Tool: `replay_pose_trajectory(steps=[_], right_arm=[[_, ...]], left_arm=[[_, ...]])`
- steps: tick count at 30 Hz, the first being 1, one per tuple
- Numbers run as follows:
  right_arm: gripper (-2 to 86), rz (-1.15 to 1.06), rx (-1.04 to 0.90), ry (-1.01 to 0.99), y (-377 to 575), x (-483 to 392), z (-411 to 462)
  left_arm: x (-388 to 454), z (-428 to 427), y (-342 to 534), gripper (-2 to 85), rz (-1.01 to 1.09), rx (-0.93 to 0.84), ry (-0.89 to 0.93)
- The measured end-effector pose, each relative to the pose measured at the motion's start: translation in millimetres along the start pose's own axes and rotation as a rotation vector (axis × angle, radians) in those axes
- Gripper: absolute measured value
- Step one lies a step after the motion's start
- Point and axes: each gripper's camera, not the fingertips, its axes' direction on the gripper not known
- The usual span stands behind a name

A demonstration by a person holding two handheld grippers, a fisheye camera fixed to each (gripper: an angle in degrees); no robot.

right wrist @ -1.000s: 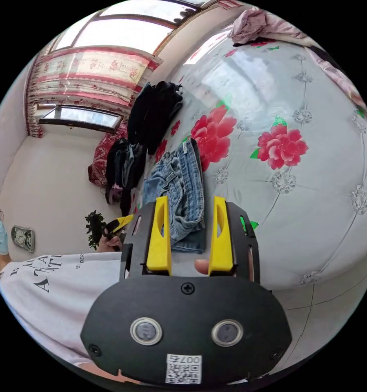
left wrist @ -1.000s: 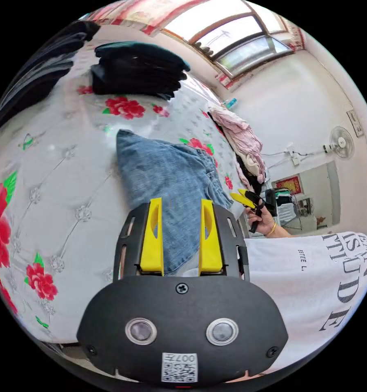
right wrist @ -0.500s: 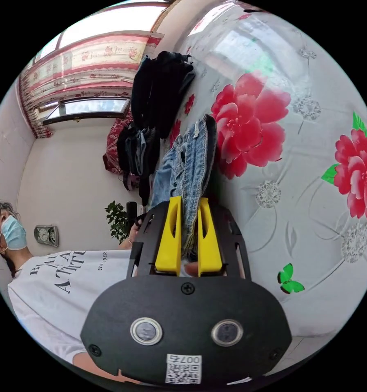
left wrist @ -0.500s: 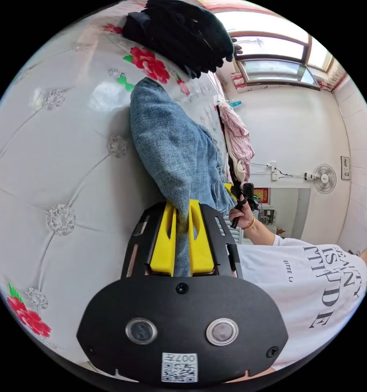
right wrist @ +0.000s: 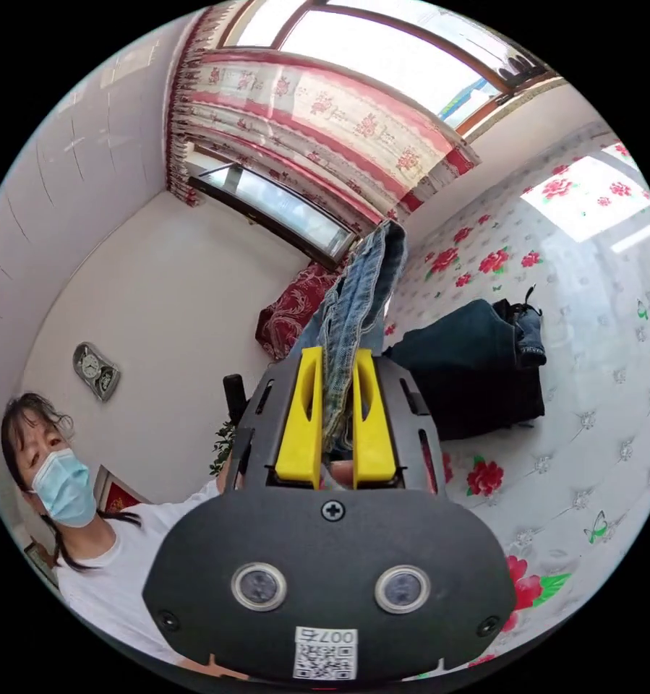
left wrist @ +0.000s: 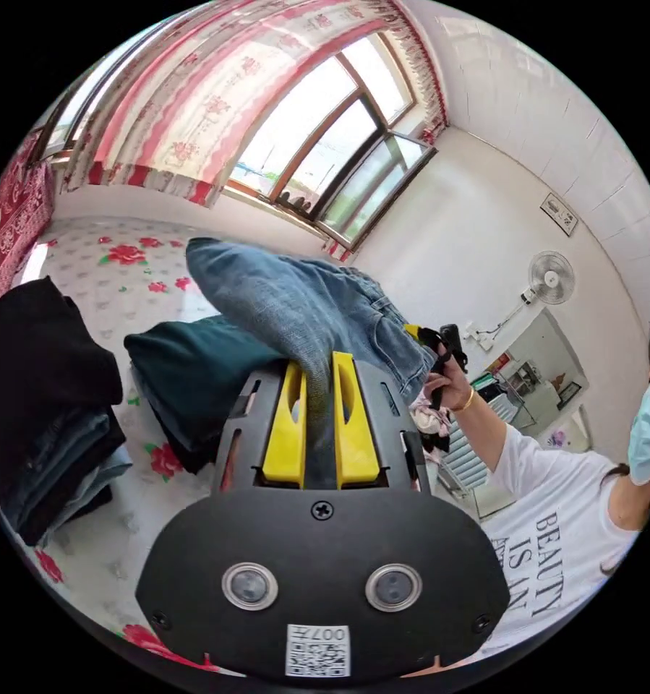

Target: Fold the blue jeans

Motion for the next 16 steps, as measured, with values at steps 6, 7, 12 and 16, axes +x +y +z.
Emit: replay_pose_trajectory(steps=[6,7,12,16], right_arm=[[4.1,0.028,-0.029,0.241,28.8,62.2,95.8],[4.3,0.018,-0.075,0.241,58.8,80.0,109.1],[5.2,0.011,-0.239,0.505,199.2,142.5,106.1],[5.8,0.059,-0.257,0.874,264.7,176.7,24.5]], left_arm=[[-63.4,91.1,93.9,10.8,-0.127,-0.148,-0.372],[-68.5,113.4,135.5,10.8,-0.128,-0.232,-0.407],[-48.0,169.9,293.7,10.2,-0.117,-0.499,-0.489],[-3.9,195.6,369.2,9.6,-0.082,-0.653,-0.601]])
